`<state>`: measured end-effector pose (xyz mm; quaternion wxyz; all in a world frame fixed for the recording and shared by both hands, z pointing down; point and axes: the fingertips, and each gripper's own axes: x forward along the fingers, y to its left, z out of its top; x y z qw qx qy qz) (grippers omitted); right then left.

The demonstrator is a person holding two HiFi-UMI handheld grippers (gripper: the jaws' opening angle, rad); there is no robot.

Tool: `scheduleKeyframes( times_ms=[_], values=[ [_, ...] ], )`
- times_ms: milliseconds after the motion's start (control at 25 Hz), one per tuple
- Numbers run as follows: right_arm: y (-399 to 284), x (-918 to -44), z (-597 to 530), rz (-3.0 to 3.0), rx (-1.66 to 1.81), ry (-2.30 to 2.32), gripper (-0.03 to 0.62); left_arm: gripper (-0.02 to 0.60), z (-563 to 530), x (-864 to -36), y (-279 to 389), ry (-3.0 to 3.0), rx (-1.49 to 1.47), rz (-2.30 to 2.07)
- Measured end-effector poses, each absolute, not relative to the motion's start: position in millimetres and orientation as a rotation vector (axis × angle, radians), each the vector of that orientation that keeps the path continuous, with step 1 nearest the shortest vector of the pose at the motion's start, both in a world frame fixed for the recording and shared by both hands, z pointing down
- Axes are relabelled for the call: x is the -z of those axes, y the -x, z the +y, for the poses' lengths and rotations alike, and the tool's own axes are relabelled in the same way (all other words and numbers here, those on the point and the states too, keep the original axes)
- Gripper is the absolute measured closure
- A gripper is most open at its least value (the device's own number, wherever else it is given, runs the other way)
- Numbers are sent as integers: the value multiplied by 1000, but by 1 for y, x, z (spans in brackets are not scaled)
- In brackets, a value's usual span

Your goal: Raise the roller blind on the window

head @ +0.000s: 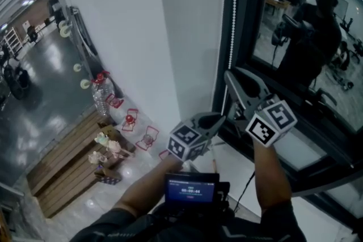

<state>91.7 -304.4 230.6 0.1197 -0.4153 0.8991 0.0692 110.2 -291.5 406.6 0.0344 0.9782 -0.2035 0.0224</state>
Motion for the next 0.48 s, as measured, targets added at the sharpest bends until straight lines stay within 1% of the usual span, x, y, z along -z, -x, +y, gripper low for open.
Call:
scheduleKeyframes(
  times_ms=[40, 80, 480],
  values=[
    [-91, -228, -305, 2619, -194, 1201, 570, 581, -290, -407, -110, -3008, -69, -623],
    [-89, -227, -306, 2619, -181, 1193, 580, 581, -289, -407, -110, -3009, -71, -623],
    [-92, -231, -301, 2587, -157, 1174, 586, 581, -292, -410, -112, -3010, -78, -627]
  ],
)
